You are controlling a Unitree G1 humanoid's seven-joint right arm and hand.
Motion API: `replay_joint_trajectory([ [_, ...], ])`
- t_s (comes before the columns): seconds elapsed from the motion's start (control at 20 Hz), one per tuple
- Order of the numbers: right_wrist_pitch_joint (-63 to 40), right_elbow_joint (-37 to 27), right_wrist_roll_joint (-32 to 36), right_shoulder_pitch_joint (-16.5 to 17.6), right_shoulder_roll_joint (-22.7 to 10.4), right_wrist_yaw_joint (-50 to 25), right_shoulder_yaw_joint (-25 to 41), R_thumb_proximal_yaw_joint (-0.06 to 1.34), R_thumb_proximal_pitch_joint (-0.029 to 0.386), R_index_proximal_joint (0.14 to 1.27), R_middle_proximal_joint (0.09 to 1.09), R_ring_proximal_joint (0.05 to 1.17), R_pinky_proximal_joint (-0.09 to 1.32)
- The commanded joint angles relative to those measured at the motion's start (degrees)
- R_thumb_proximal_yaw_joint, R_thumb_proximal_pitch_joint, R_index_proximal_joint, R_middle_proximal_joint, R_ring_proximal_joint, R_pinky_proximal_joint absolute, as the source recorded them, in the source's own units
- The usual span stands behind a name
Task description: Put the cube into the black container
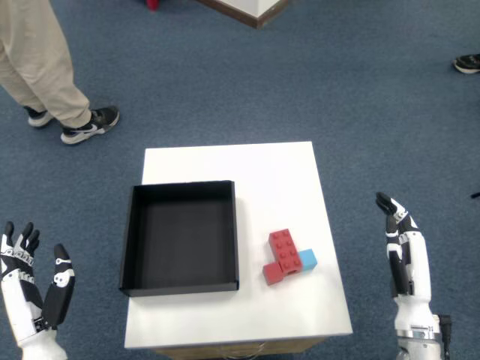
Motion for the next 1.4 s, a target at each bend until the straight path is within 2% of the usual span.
replay_joint_trajectory([
  [0.05, -5.41, 5.02, -0.32, -3.0, -2.26, -1.48, 1.19, -0.01, 0.223, 0.33, 0.26, 0.26, -0.01],
  [0.25, -6.44, 16.18, -2.55, -5.71, -3.14, -3.9, 8.99, 0.0, 0.247, 0.32, 0.25, 0.25, 0.0],
  [0.35, -6.75, 18.81, -1.92, -6.44, -2.7, -7.21, 13.38, 0.06, 0.228, 0.32, 0.24, 0.24, 0.0],
  [0.55, -7.01, 22.32, -0.11, -6.16, -2.3, -13.47, 21.59, 0.14, 0.217, 0.33, 0.23, 0.24, 0.02],
  [0.85, -5.89, 31.08, 1.73, -3.74, -1.97, -24.29, 36.26, 0.12, 0.19, 0.35, 0.23, 0.24, 0.02],
  [1.05, -4.71, 31.39, -0.46, -0.82, -5.93, -32.27, 47.19, 0.07, 0.167, 0.34, 0.23, 0.22, 0.02],
  [1.25, -2.81, 31.69, -2.16, 1.32, -7.61, -41.63, 56.12, 0.06, 0.141, 0.34, 0.23, 0.22, 0.05],
  [1.4, 0.15, 31.98, -3.93, 1.4, -8.85, -50.29, 63.98, 0.05, 0.122, 0.34, 0.23, 0.23, 0.07],
])
